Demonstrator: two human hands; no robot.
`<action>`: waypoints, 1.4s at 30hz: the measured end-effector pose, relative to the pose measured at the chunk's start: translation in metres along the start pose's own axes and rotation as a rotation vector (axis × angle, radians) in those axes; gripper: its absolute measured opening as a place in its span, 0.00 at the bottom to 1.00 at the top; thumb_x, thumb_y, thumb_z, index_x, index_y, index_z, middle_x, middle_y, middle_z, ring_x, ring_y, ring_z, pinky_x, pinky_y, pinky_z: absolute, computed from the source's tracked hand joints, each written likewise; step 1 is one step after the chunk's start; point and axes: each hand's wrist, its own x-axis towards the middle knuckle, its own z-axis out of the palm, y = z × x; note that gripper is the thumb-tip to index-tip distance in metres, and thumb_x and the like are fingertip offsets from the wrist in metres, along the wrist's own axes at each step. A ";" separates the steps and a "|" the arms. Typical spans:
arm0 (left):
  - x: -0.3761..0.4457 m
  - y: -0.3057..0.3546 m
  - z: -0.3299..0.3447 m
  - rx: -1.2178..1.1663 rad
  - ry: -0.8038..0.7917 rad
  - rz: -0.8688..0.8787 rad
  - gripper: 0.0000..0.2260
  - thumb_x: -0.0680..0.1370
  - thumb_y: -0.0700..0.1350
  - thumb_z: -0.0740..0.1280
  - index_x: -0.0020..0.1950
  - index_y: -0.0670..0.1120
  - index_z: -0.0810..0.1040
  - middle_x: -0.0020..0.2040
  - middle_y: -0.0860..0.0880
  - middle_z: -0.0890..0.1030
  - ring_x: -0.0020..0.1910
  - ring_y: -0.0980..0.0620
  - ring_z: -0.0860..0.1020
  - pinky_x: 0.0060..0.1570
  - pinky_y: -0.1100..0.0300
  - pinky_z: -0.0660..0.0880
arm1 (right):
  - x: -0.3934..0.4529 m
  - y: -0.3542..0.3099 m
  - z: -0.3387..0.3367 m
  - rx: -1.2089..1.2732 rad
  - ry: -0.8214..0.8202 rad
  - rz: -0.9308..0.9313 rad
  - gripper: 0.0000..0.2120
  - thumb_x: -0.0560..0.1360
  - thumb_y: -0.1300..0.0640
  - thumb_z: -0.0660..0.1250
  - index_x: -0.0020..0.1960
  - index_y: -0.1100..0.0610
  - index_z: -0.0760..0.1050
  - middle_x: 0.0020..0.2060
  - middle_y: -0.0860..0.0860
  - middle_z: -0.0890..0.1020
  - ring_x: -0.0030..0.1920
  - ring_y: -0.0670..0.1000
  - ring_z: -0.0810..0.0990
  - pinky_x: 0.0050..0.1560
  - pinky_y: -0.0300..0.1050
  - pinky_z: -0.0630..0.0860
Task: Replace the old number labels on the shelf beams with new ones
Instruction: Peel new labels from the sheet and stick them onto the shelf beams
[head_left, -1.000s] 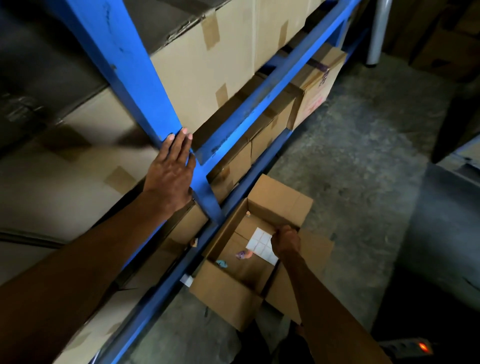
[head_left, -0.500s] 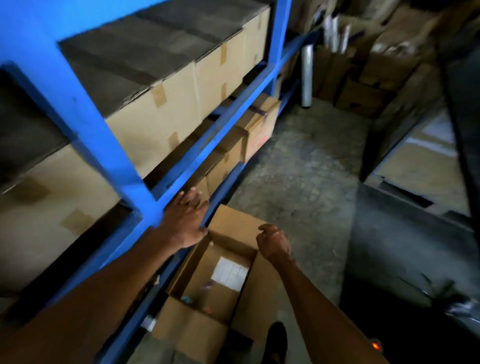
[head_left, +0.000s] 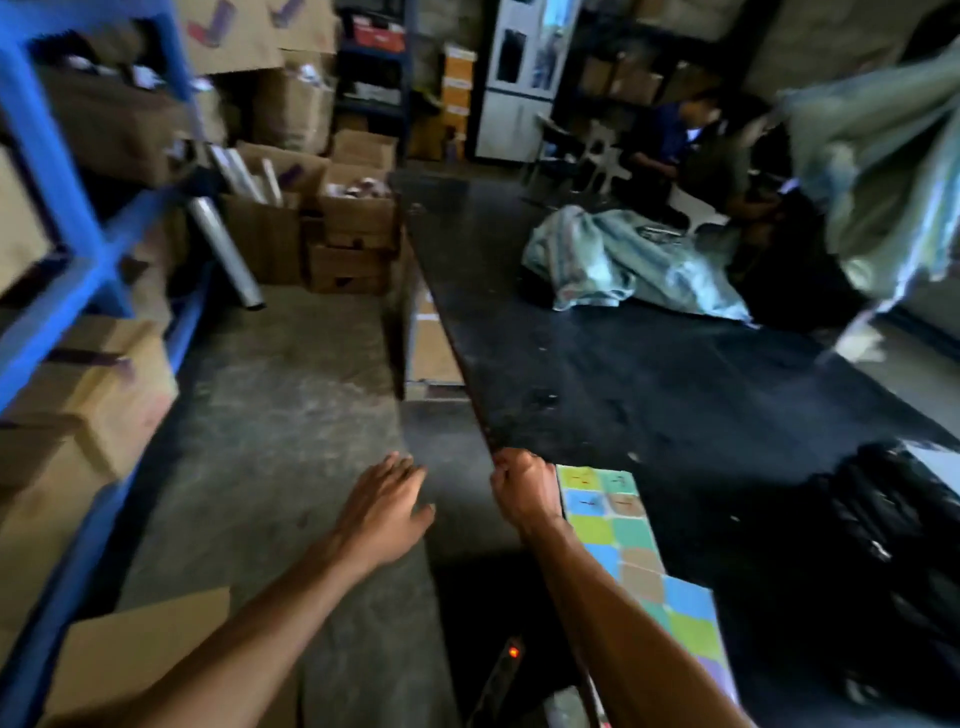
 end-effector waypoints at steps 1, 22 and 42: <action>0.010 0.015 0.009 -0.007 -0.020 0.018 0.31 0.72 0.56 0.53 0.72 0.41 0.65 0.73 0.41 0.66 0.75 0.44 0.60 0.72 0.55 0.56 | 0.003 0.022 -0.007 -0.009 0.019 0.044 0.13 0.69 0.57 0.59 0.47 0.59 0.79 0.49 0.61 0.83 0.52 0.63 0.79 0.50 0.51 0.74; 0.091 0.112 0.155 0.017 -0.101 -0.003 0.19 0.76 0.53 0.57 0.62 0.46 0.76 0.72 0.36 0.67 0.73 0.36 0.61 0.68 0.45 0.63 | 0.029 0.186 0.005 0.100 -0.057 0.101 0.24 0.77 0.64 0.57 0.72 0.56 0.61 0.73 0.57 0.63 0.74 0.55 0.59 0.73 0.47 0.59; 0.071 0.024 0.032 -0.999 0.419 -0.604 0.04 0.74 0.35 0.68 0.41 0.39 0.75 0.37 0.45 0.81 0.33 0.55 0.77 0.27 0.73 0.68 | 0.079 0.044 0.009 1.029 -0.222 0.116 0.18 0.75 0.57 0.66 0.63 0.59 0.70 0.50 0.52 0.81 0.43 0.45 0.82 0.38 0.35 0.80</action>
